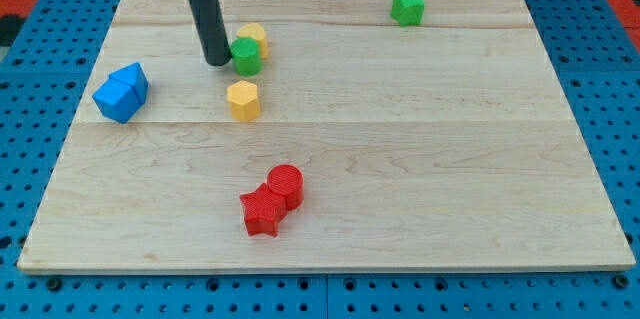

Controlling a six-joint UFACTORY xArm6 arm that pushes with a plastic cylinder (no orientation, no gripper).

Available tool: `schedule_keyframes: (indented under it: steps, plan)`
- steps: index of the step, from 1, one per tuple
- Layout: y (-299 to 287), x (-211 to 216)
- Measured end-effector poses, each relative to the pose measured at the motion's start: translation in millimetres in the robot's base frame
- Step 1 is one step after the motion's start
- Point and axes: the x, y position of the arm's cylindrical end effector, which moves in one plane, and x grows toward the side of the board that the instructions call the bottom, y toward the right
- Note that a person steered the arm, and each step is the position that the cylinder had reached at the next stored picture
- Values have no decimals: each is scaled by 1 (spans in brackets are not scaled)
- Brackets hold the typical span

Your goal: Place green circle parallel right to green star

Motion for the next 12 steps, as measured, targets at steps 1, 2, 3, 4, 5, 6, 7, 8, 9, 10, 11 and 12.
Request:
schedule_keyframes:
  steps: [1, 2, 3, 4, 5, 6, 7, 8, 9, 10, 11, 12]
  plan:
    - [44, 0]
    - [92, 3]
    - [96, 54]
    - [124, 37]
    - [121, 18]
    - [67, 38]
    - [104, 10]
    - [140, -13]
    - [149, -21]
    - [100, -43]
    - [175, -44]
    - [204, -48]
